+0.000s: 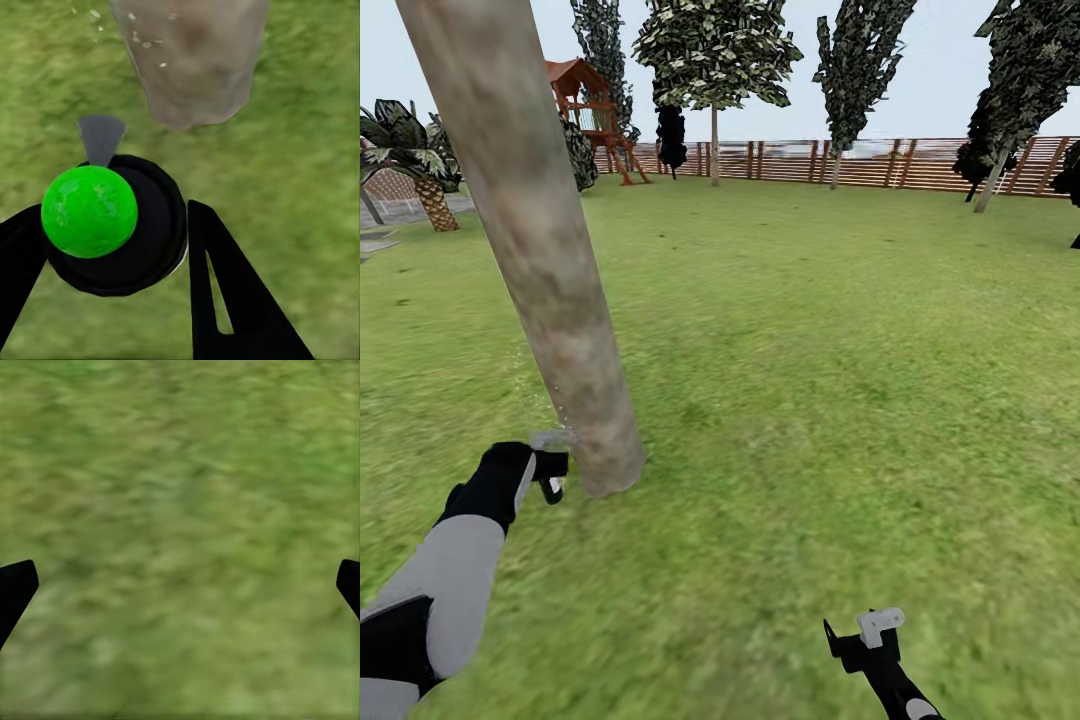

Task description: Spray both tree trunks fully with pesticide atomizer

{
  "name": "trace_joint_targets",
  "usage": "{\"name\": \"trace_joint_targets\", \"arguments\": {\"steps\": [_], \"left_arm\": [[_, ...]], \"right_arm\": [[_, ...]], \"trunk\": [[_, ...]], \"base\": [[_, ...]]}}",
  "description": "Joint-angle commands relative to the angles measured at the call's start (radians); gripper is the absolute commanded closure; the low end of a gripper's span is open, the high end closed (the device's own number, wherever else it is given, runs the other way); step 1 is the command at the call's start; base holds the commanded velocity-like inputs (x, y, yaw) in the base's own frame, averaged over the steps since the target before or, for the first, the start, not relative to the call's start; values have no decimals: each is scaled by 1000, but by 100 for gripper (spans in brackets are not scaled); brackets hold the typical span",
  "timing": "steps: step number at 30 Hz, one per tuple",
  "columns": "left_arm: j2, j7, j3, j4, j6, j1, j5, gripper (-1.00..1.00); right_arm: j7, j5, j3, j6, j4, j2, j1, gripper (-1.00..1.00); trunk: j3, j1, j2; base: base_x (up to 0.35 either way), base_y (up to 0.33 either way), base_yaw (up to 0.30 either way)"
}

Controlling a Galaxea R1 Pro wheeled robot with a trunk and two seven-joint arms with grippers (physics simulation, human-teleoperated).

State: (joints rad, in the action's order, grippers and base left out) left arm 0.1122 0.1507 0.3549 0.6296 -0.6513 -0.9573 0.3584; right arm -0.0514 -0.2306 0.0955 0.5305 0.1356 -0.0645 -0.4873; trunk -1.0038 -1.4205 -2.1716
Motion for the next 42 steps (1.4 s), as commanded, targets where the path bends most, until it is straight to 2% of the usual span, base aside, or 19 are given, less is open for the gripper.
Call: {"name": "trace_joint_targets", "arguments": {"steps": [1,2,4,7,8,10,11,13,14,16,18,21,23,29,42], "left_arm": [[46,21,6,0,-7,-2,1,100],[57,38,4,2,-8,-3,2,100],[53,72,2,12,-12,-14,2,100],[-8,91,-1,20,-56,-66,4,100],[-18,92,-4,20,-61,-73,5,100],[-28,93,-36,21,-68,-85,7,100],[-22,93,-51,21,-70,-89,9,100],[6,94,-57,20,-71,-97,8,100],[35,95,-57,20,-71,-100,5,100],[66,96,-60,20,-72,-101,3,100],[56,96,-61,21,-73,-102,2,100],[8,95,-70,21,-72,-103,5,100],[-3,94,-78,21,-72,-100,8,100],[30,92,-69,24,-70,-94,6,100],[30,85,-68,23,-67,-86,5,100]], "right_arm": [[-5,-6,9,3,-1,0,-1,-100],[-5,-6,9,3,-1,0,-1,-100],[-5,-6,9,3,-1,0,-1,-100],[-5,-6,9,3,-1,0,-1,-100],[-5,-6,9,3,-1,0,-1,-100],[-5,-6,9,3,-1,0,-1,-100],[-5,-6,9,3,-1,0,-1,-100],[-5,-6,9,3,-1,0,-1,-100],[-5,-6,9,3,-1,0,-1,-100],[-5,-6,9,3,-1,0,-1,-100],[-5,-6,9,3,-1,0,-1,-100],[-5,-6,9,3,-1,0,-1,-100],[-5,-6,9,3,-1,0,-1,-100],[-5,-7,9,3,-1,0,-1,-100],[-5,-7,9,3,-1,-5,-1,-100]], "trunk": [[-1,0,0],[-1,0,0],[-1,0,0],[-1,0,0],[-1,0,0],[-1,0,0],[-1,0,0],[-1,0,0],[-1,0,0],[-1,0,0],[-1,0,0],[-1,0,0],[-1,0,0],[-1,0,0],[-1,0,0]], "base": [[0,0,0],[0,0,0],[0,0,0],[0,0,0],[0,0,0],[0,0,0],[0,0,0],[0,0,0],[0,0,0],[0,0,0],[0,0,0],[0,0,0],[0,0,0],[85,-46,0],[63,-245,0]]}}
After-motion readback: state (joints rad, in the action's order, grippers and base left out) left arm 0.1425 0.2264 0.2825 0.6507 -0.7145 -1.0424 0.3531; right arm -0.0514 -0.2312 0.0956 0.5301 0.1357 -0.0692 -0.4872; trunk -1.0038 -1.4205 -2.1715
